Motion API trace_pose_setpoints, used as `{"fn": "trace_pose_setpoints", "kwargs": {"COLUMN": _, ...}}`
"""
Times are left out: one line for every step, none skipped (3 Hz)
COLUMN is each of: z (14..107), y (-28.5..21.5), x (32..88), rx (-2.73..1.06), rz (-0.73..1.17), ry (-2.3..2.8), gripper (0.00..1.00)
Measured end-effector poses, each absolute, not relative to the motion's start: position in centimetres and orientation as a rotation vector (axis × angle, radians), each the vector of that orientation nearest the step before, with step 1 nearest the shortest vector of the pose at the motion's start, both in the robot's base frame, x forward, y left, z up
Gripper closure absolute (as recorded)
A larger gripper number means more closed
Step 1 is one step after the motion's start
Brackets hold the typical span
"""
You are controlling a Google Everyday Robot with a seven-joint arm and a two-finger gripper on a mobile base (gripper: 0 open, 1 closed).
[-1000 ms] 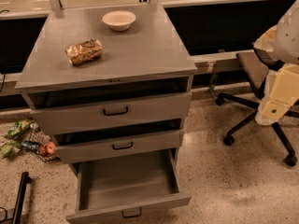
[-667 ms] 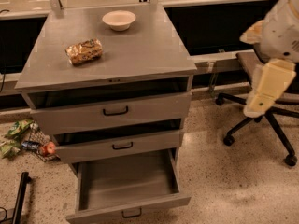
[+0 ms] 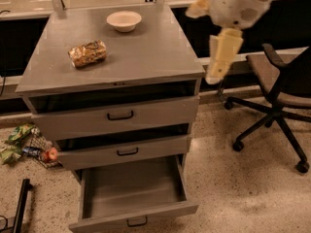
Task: Place orange can into bottom drawer
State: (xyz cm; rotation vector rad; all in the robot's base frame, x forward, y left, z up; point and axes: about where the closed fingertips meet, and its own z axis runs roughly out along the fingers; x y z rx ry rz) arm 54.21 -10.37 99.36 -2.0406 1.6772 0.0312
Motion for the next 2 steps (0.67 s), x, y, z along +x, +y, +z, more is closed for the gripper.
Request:
{"fn": "trace_pose_setpoints", "kwargs": {"z": 101.20, "y": -5.91, "x": 57.48, "rx": -2.110, "rz": 0.060, "ry": 1.482, "gripper": 0.00}}
{"fn": "trace_pose_setpoints", "kwargs": {"z": 102.18, "y": -5.22, "x": 58.05, "rx": -2.102, "rz": 0.049, "ry": 1.448, "gripper": 0.00}}
